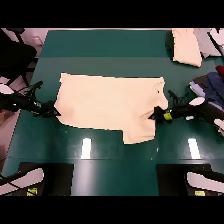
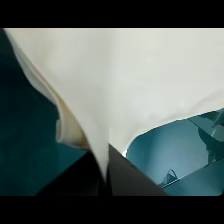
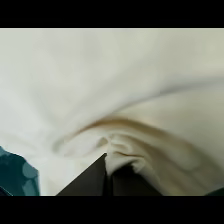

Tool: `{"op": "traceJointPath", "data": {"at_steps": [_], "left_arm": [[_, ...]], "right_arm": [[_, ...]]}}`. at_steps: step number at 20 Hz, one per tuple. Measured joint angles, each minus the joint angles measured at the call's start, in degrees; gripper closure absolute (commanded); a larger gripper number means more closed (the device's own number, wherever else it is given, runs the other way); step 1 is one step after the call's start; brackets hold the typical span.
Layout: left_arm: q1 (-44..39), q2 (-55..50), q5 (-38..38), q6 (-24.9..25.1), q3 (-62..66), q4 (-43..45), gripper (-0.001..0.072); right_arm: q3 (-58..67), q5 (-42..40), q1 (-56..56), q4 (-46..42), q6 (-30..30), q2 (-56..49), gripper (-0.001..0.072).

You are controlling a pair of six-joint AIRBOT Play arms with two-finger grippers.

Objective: Fold the shirts.

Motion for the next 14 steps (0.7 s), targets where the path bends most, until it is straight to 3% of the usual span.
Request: {"op": "traceJointPath", "data": {"at_steps": [6,11,14], "left_arm": [[-0.02,6.80,-3.02,-2.62,15.50,-2.75,0.0686],[-0.02,17.57,-0.52,-8.04,32.57,-4.44,0.0686],[-0.04,20.24,-2.91,-9.70,44.30,-5.51,0.0686]], "right_arm": [[10.51,1.51,-0.92,0.94,0.42,19.43,0.0684],[24.81,-0.15,-8.98,-3.37,0.42,36.94,0.0683],[34.73,0.83,-14.86,-6.29,0.42,42.69,0.0684]]}}
